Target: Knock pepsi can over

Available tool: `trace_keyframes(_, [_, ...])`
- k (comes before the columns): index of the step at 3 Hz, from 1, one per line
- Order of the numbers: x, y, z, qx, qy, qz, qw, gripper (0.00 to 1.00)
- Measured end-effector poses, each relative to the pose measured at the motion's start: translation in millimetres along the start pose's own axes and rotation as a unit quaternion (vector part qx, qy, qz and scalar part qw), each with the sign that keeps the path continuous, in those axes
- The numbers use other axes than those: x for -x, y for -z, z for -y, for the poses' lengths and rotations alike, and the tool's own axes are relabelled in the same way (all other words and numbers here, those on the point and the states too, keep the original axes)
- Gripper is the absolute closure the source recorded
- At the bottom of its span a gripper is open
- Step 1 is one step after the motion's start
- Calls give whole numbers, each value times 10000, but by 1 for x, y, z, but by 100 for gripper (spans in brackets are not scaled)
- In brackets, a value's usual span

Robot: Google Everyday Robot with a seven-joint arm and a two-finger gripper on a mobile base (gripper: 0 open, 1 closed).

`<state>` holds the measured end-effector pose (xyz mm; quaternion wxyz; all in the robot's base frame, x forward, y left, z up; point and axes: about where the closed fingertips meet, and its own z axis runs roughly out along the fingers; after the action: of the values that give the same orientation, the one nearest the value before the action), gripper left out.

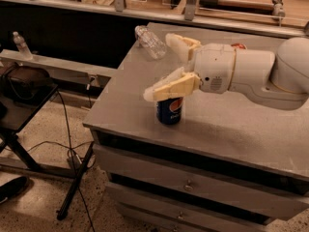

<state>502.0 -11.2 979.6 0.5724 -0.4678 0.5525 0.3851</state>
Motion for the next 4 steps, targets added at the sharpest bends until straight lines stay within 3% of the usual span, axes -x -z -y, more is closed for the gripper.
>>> trace_keyframes(2, [-22,13,15,-26,246,-285,9993,0])
trace_keyframes(4, [-49,24,1,231,3,-491,9985,0])
